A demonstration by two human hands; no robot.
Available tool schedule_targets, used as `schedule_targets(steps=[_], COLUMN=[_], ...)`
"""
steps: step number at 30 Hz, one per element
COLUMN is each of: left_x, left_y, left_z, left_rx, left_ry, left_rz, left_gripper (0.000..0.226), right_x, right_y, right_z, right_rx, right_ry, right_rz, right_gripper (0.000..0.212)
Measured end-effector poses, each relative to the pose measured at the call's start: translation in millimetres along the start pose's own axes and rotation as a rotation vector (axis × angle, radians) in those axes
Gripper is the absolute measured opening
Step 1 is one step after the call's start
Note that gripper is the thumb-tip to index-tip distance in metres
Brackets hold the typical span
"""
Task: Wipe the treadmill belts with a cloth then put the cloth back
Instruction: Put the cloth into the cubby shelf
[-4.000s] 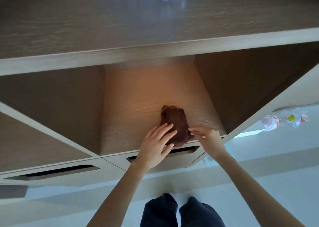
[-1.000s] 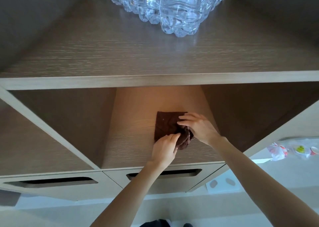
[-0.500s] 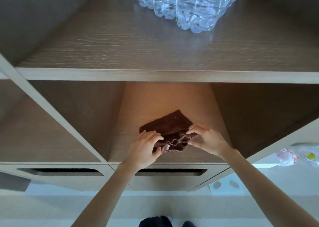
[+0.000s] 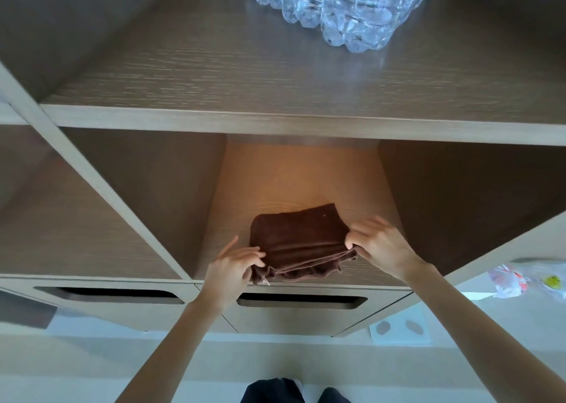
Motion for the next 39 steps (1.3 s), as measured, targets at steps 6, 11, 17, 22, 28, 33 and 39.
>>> schedule_targets(steps=[6, 11, 17, 22, 28, 33, 39], left_x=[-13.1, -1.7, 13.5, 17.6, 34.6, 34.8, 24.9], left_y=[1.4, -7.2, -30.0, -12.2, -14.2, -17.8, -18.9], left_z=[-1.1, 27.8, 27.8, 33.2, 63.3, 66.1, 59.1], left_rx=[-0.075, 0.034, 0.464, 0.222, 0.361, 0.370, 0.373], left_ry=[0.059, 0.290, 0.178, 0.355, 0.502, 0.502, 0.480], left_rz=[-0.031, -0.008, 0.233, 0.044, 0.137, 0.016, -0.305], left_gripper=[0.024, 0.037, 0.056, 0.032, 0.034, 0.019, 0.025], right_x=[-4.7, 4.3, 2.0, 11.1, 11.9, 6.1, 26.2], right_y=[-17.8, -14.4, -28.0, -27.6, -25.4, -28.0, -44.4], right_z=[-6.1, 7.5, -6.2, -6.2, 19.8, 34.3, 34.2], right_rx=[0.277, 0.143, 0.288, 0.299, 0.186, 0.233, 0.283], right_ry=[-0.176, -0.255, -0.367, -0.337, -0.405, -0.465, -0.362], right_rz=[0.062, 0.161, 0.197, 0.172, 0.087, 0.189, 0.202], right_gripper=[0.022, 0.030, 0.032, 0.021, 0.026, 0.028, 0.032])
Point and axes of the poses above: each hand's wrist, its own z-axis towards the middle knuckle, its own y-axis out of the back of the hand, x = y × z, the point moved 4 cm from there along z, towards the middle knuckle, and after that the axes turned 6 degrees about -x, right-handed, at the moved point
